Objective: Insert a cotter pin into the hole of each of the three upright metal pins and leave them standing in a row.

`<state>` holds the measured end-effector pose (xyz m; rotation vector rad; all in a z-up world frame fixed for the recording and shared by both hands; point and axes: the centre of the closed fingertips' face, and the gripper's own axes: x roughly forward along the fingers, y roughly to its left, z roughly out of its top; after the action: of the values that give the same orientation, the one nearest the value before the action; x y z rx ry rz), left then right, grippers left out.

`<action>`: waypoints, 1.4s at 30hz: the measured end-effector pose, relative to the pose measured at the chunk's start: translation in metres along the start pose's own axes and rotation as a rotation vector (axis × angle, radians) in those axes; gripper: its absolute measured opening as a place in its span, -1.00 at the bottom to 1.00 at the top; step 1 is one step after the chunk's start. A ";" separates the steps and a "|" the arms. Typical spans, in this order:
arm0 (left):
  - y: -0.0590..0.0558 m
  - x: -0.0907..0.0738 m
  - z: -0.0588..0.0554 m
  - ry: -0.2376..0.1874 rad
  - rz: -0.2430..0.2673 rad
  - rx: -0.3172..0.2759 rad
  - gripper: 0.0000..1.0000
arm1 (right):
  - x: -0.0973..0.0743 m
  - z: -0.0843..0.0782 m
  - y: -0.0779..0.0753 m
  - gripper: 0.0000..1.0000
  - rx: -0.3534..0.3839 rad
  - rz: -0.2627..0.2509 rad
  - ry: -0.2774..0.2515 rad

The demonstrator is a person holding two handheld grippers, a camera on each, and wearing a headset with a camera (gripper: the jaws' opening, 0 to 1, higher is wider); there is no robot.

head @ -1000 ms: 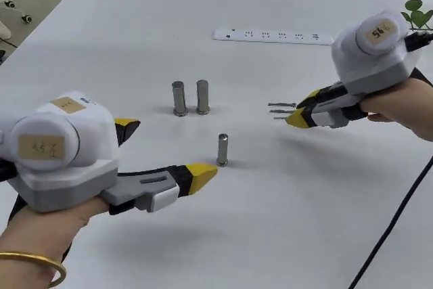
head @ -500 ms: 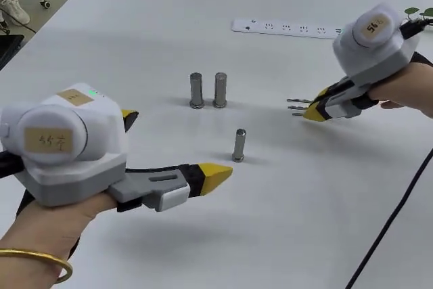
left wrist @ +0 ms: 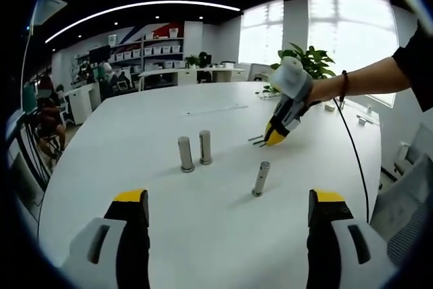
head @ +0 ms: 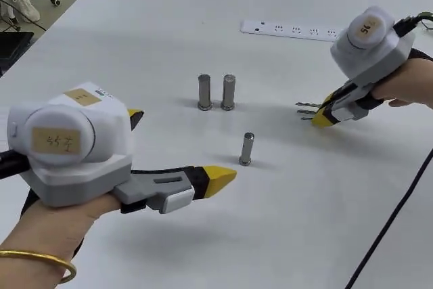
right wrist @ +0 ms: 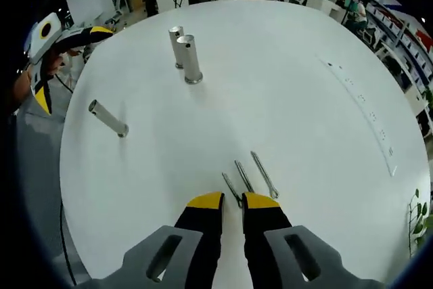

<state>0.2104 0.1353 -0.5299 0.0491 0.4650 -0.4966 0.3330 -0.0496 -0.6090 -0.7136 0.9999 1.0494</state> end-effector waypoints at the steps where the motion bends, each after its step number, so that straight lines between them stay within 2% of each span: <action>1: 0.000 0.000 0.000 0.001 0.000 0.002 0.94 | 0.000 0.005 -0.002 -0.90 -0.004 -0.010 -0.024; 2: 0.000 0.000 -0.002 0.010 -0.001 0.007 0.94 | 0.000 0.003 -0.002 -0.92 -0.006 -0.004 -0.001; 8: -0.001 0.000 -0.002 0.016 -0.003 0.014 0.92 | -0.001 0.003 -0.002 -0.95 -0.034 0.006 0.041; 12: 0.000 0.000 -0.004 0.024 -0.002 0.017 0.90 | -0.001 0.001 -0.002 -1.00 -0.103 -0.006 0.096; 13: -0.001 0.000 -0.004 0.025 -0.004 0.019 0.90 | -0.001 -0.001 -0.002 -1.00 -0.147 -0.006 0.117; 15: -0.003 0.001 -0.006 0.037 -0.014 0.026 0.89 | 0.000 -0.002 -0.003 -1.00 -0.151 -0.018 0.132; 17: -0.005 0.002 -0.008 0.046 -0.020 0.025 0.89 | 0.000 -0.002 -0.006 -1.00 -0.192 -0.034 0.148; 22: -0.008 0.002 -0.006 0.041 -0.029 0.036 0.89 | 0.002 -0.003 -0.005 -1.00 -0.217 -0.042 0.162; 32: -0.005 0.003 -0.010 0.056 -0.019 0.041 0.85 | 0.000 -0.008 -0.004 -1.00 -0.186 -0.041 0.129; 38: -0.008 0.004 -0.011 0.061 -0.031 0.045 0.78 | -0.005 -0.015 -0.002 -1.00 -0.170 -0.035 0.095; 42: -0.009 0.003 -0.008 0.056 -0.033 0.062 0.56 | -0.014 -0.015 0.006 -1.00 -0.172 -0.040 0.064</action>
<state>0.2047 0.1270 -0.5381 0.1153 0.5054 -0.5428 0.3204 -0.0655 -0.6019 -0.9098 0.9537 1.0920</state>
